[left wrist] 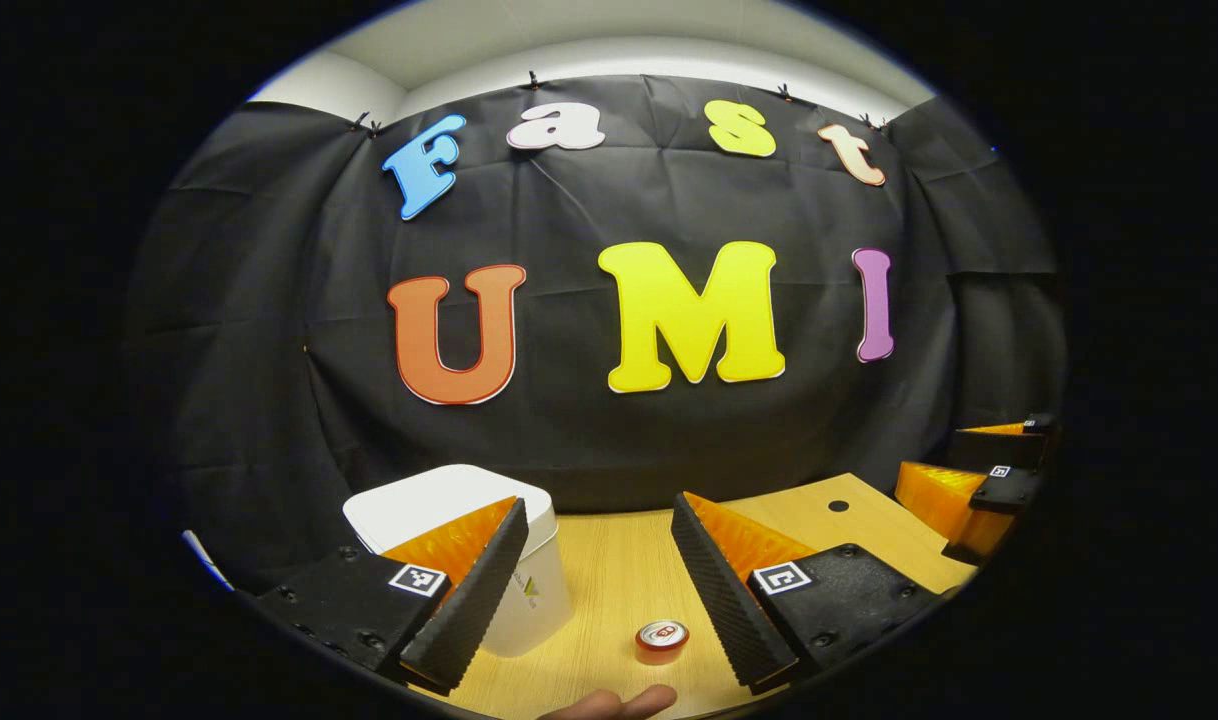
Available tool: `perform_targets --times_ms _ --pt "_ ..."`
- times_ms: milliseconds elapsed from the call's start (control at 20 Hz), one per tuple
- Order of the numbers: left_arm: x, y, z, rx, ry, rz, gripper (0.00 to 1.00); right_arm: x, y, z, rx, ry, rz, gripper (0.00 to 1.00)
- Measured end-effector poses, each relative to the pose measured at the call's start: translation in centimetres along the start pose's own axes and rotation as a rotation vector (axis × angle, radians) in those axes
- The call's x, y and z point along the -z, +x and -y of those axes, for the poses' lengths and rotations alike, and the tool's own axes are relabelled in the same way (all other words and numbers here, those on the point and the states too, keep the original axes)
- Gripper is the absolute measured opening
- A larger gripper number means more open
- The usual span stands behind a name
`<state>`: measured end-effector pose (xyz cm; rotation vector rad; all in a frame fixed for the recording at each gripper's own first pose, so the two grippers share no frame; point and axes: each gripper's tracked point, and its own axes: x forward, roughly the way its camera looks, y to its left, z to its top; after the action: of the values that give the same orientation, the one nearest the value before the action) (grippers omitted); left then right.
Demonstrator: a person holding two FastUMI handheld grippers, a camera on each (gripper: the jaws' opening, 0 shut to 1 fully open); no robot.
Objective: Press the lid of the desktop garbage bin to open it, pick up the crumpled paper on the desktop and throw it into the bin, then pick up the pop can on the desktop and drop it into the bin, and finally close the garbage bin lid.
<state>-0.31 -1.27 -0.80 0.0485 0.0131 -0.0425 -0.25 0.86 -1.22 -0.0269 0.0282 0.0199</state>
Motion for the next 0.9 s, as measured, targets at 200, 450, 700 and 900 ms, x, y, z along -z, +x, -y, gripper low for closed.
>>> perform_targets --times_ms 200,450,700,900 --pt "0.5 0.1 0.1 0.007 0.005 -0.01 1.0 0.5 0.2 0.0 0.008 -0.01 -0.01 0.95" --pt "0.2 0.4 -0.6 -0.007 0.018 0.011 0.79 1.1 0.8 0.4 0.031 -0.013 -0.023 0.95" --pt "1.4 1.2 -3.3 -0.079 0.005 -0.008 0.51 1.5 1.5 -0.3 0.03 -0.004 -0.039 0.95" --pt "2.2 2.7 -6.3 -0.157 -0.024 -0.013 0.21 2.0 2.0 -1.0 0.026 -0.04 -0.058 0.95"
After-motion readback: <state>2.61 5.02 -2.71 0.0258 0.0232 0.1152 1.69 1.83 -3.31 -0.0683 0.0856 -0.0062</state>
